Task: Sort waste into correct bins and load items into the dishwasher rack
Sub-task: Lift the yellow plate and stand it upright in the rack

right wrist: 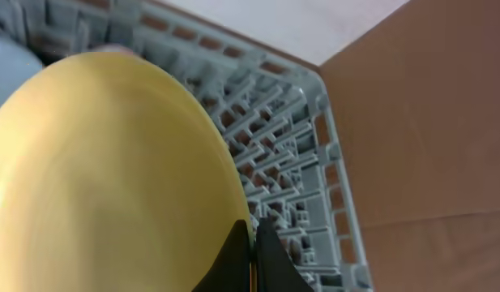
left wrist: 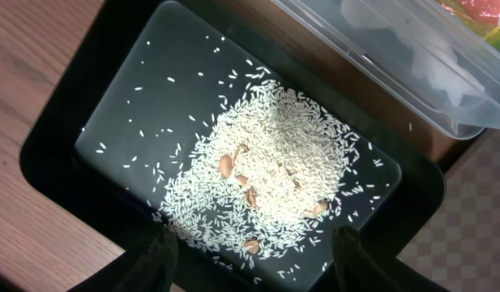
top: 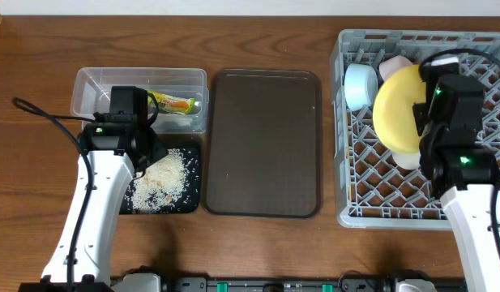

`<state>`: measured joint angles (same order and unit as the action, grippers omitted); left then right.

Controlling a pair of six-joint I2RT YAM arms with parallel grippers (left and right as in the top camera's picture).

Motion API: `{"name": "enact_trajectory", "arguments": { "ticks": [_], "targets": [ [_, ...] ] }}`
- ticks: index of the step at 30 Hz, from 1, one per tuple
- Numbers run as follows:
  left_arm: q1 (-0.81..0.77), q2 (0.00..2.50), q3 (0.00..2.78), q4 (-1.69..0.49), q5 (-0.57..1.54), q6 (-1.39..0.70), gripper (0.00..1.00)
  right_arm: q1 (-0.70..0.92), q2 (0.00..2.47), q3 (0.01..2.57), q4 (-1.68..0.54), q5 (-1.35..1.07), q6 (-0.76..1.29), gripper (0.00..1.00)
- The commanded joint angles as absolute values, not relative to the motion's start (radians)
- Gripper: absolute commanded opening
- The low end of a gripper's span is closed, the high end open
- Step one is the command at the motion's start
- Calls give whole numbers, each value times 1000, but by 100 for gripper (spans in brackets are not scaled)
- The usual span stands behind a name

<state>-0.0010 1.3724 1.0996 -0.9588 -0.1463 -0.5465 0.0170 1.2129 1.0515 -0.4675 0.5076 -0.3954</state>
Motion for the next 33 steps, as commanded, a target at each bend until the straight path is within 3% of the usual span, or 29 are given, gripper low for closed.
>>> {"name": "enact_trajectory", "arguments": {
  "ticks": [1, 7, 13, 16, 18, 22, 27, 33],
  "targets": [
    [4, 1359, 1103, -960, -165, -552, 64, 12, 1253, 1052, -481, 545, -458, 1],
    [4, 1359, 1103, -960, -165, -552, 64, 57, 1335, 1052, -528, 546, -445, 1],
    [4, 1359, 1103, -960, -165, -552, 64, 118, 1372, 1052, -539, 481, -243, 1],
    [4, 1359, 1103, -960, -165, -552, 64, 142, 1366, 1052, -524, 402, -205, 22],
    [4, 1359, 1103, -960, -165, -552, 64, 151, 1357, 1052, -506, 369, -182, 27],
    [3, 1359, 1103, -961, -165, -552, 64, 151, 1324, 1052, -489, 319, -134, 49],
    [2, 1359, 1104, -960, -122, -479, 64, 151, 1264, 1052, -475, 230, -81, 64],
    [-14, 1359, 1104, -914, 2, -347, 64, 151, 1251, 1052, -446, -170, -79, 68]
  ]
}}
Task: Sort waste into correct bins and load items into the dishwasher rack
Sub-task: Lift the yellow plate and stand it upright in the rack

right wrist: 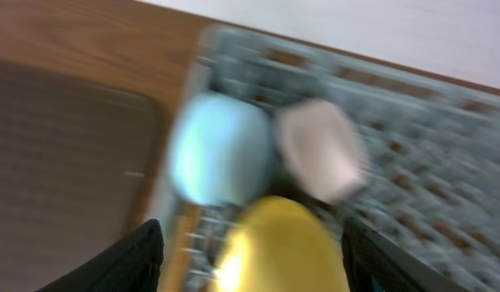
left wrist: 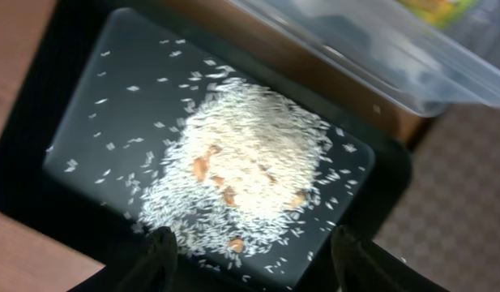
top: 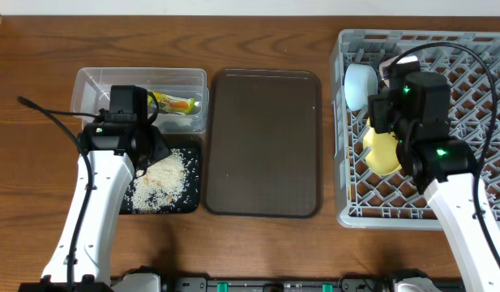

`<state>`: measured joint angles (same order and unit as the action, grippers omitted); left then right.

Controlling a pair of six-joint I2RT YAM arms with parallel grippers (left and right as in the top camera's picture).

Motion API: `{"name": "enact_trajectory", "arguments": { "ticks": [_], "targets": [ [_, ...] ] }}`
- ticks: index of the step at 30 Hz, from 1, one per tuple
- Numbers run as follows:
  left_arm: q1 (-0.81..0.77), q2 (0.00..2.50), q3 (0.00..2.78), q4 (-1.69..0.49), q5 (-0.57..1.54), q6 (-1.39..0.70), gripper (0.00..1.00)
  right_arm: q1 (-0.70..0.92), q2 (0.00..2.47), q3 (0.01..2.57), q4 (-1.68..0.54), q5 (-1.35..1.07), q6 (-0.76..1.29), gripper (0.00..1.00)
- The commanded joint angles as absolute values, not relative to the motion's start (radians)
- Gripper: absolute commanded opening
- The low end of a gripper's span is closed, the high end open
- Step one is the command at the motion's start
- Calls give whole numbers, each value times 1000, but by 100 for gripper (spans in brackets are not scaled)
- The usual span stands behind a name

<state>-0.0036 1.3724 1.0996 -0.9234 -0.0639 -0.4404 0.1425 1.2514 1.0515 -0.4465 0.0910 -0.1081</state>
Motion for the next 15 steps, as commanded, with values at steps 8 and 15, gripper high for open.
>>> {"name": "enact_trajectory", "arguments": {
  "ticks": [8, 15],
  "targets": [
    [-81, 1358, 1103, -1006, 19, -289, 64, 163, 1261, 1052, -583, -220, 56, 61],
    [-115, 1286, 1081, -1027, 14, -289, 63, 177, 1255, 1051, -755, -134, 138, 66]
  ]
}}
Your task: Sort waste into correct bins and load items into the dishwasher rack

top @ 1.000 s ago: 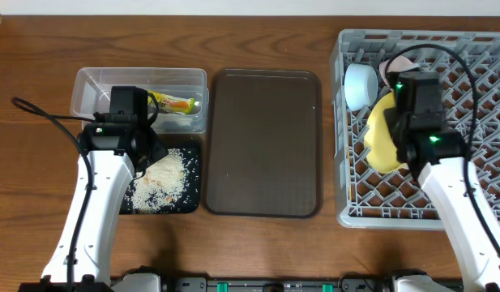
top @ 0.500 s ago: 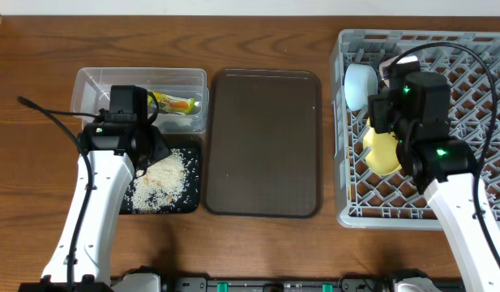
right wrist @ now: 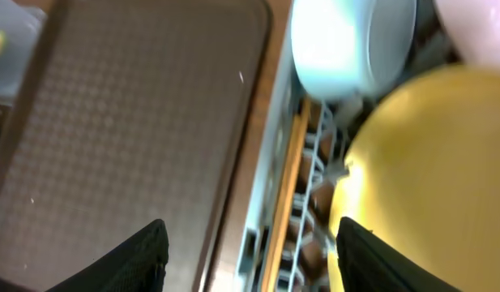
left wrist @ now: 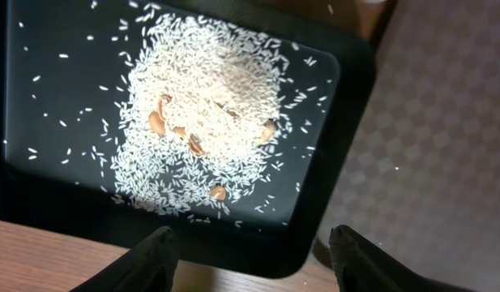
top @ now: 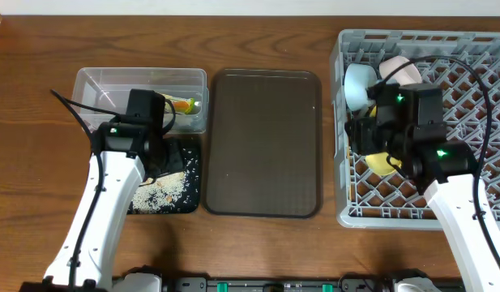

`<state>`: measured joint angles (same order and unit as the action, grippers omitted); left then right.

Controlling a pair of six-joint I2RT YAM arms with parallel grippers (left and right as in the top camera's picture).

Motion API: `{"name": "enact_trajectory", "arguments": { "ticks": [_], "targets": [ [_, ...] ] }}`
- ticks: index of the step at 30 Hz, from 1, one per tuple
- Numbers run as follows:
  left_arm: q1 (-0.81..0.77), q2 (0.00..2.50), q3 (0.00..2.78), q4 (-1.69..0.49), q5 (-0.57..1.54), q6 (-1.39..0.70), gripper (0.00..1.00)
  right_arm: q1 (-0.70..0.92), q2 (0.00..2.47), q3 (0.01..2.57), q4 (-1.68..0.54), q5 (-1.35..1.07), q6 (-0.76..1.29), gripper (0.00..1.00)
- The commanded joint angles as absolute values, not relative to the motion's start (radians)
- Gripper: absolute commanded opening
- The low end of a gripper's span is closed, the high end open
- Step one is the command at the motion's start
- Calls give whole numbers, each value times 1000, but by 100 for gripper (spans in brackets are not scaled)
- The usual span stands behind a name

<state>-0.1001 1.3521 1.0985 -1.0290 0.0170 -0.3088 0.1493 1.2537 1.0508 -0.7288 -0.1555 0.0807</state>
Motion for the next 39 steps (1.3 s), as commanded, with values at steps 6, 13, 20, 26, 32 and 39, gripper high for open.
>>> {"name": "enact_trajectory", "arguments": {
  "ticks": [6, 13, 20, 26, 32, 39],
  "targets": [
    [-179, 1062, 953, -962, 2, -288, 63, 259, 1181, 1014, -782, -18, 176, 70],
    [-226, 762, 766, -913, -53, -332, 85, 334, 973, 820, -656, 72, 287, 77],
    [-226, 685, 740, -907, -53, -331, 88, 332, 833, 712, -648, 94, 306, 99],
    [-226, 686, 740, -911, -53, -331, 89, 332, 833, 709, -647, 93, 307, 99],
    [-226, 686, 740, -911, -53, -331, 90, 332, 844, 709, -647, 93, 307, 99],
    [-226, 686, 740, -911, -53, -331, 90, 332, 848, 709, -647, 93, 307, 99]
  ]
}}
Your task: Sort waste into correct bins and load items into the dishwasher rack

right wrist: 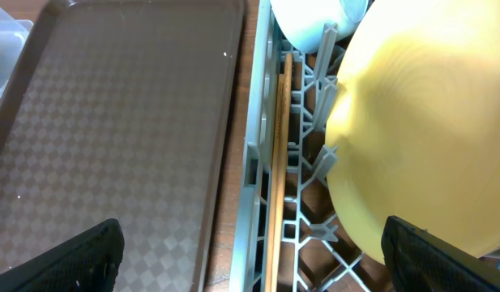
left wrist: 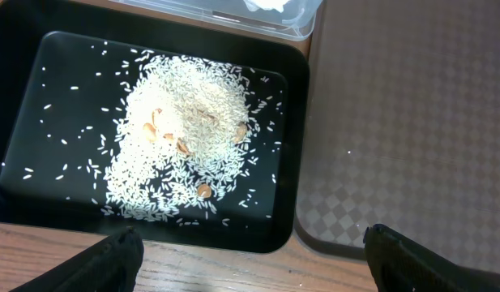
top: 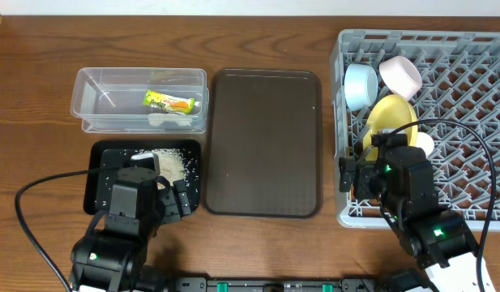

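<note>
The yellow plate (top: 389, 120) stands on edge in the grey dish rack (top: 420, 36), beside a blue cup (top: 361, 85) and a pink cup (top: 399, 75). It fills the right wrist view (right wrist: 428, 122), where my right gripper (right wrist: 262, 259) is open and empty over the rack's left rim (right wrist: 256, 146). The black bin (top: 96, 150) holds a rice pile (left wrist: 185, 122) with brown bits. My left gripper (left wrist: 254, 259) is open and empty at that bin's front edge. The clear bin (top: 96, 85) holds a yellow-green wrapper (top: 170, 101).
The brown serving tray (top: 266, 142) lies bare between the bins and the rack. A wooden stick (right wrist: 278, 162) lies along the rack's left side. A white piece (top: 425, 144) sits behind the plate. Both arms are at the table's front edge.
Both arms have drawn back toward the front edge: the left from over the black bin, the right from beside the yellow plate. Both grippers remain open. The plate stays in the rack.
My right gripper was shut on the yellow plate above the rack while the left hovered open over the rice bin. Then the plate stood in the rack with the right gripper open beside it. Now both arms sit low at the front.
</note>
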`<state>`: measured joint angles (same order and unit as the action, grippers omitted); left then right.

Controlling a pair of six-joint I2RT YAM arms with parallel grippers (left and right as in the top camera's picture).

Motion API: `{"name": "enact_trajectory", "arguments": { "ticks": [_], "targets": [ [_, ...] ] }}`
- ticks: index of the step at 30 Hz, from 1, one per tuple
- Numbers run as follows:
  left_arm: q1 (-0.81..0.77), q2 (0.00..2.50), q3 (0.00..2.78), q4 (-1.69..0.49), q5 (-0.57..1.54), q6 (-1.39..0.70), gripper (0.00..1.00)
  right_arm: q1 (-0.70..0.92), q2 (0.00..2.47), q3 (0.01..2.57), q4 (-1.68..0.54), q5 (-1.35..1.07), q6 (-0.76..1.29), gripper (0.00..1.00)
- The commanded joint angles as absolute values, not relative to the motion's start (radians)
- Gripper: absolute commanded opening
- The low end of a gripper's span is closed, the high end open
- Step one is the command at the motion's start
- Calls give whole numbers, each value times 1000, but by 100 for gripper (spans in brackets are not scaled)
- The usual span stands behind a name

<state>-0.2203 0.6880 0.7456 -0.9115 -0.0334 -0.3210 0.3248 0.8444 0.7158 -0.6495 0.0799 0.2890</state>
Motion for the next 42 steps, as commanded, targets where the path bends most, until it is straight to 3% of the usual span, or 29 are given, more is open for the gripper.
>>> {"name": "enact_trajectory", "arguments": {
  "ticks": [1, 35, 42],
  "targets": [
    [-226, 686, 740, -911, -53, -331, 90, 332, 849, 709, -647, 93, 307, 99],
    [-226, 686, 740, -911, -53, -331, 92, 331, 849, 709, -648, 93, 306, 99],
    [-226, 686, 740, -911, -53, -331, 92, 253, 798, 708, -649, 97, 297, 99]
  ]
}}
